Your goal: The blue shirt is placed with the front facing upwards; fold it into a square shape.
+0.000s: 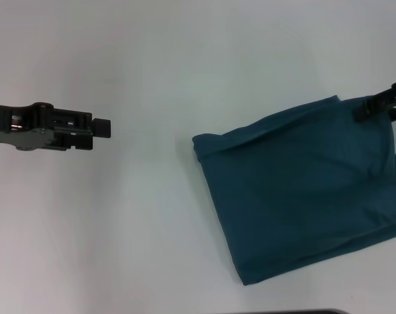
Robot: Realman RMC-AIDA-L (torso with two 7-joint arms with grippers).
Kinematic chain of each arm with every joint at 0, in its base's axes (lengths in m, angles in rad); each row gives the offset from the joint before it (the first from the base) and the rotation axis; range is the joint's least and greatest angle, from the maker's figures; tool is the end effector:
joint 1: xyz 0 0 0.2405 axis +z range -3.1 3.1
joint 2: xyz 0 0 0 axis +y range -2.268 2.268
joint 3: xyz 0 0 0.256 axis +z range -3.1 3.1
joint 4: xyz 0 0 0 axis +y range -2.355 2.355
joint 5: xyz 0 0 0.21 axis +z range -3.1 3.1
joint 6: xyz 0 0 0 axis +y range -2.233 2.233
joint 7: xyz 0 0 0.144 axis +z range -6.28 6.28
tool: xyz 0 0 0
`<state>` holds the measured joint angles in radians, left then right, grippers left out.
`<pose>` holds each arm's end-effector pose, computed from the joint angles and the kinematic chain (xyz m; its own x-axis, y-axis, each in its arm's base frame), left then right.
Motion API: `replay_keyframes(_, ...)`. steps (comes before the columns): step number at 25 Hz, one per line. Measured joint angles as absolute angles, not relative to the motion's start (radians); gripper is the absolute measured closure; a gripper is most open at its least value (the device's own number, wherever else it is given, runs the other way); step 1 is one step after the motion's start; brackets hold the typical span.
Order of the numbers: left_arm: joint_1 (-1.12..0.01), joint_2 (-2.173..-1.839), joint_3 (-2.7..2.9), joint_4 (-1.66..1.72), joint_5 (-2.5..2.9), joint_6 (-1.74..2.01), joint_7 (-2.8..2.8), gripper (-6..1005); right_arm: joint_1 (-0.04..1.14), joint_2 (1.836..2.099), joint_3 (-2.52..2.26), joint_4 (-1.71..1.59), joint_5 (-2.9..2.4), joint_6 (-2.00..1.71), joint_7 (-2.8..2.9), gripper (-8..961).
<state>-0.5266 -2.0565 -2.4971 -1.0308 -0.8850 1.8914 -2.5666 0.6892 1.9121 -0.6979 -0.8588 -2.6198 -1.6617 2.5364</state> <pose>-0.2510 0.3109 0.0590 0.1900 0.9625 0.1936 0.9580 -0.2250 0.1780 0.2872 0.3641 0.0860 0.2386 -0.9653 -0.1061 -0.9407 -0.2026 -0.2722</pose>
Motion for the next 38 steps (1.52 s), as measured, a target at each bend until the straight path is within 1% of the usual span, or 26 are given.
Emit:
replay_keyframes(9,-0.526,-2.057,-2.496,-1.026,-0.885,1.891,-2.566,325,0.695,1.917,-0.703,-0.86,-2.619,-1.654,2.541,250)
replay_keyframes(20,-0.531,-2.059,-2.494,-1.019,-0.881,1.892,-2.566,325,0.698,1.917,-0.697,-0.871,-2.619,-1.652,2.545,700)
replay_keyframes(26,-0.533,-2.059,-2.494,-1.017,-0.882,1.895,-2.568,325,0.705,1.917,-0.7,-0.871,-2.618,-1.647,2.546,921)
replay_keyframes(34,-0.537,-2.059,-2.494,-1.017,-0.883,1.894,-2.569,325,0.717,1.92,-0.687,-0.886,-2.595,-1.635,2.543,932)
replay_keyframes(38,-0.539,-2.059,-2.494,-1.017,-0.883,1.894,-2.569,325,0.722,1.922,-0.691,-0.885,-2.592,-1.609,2.543,908)
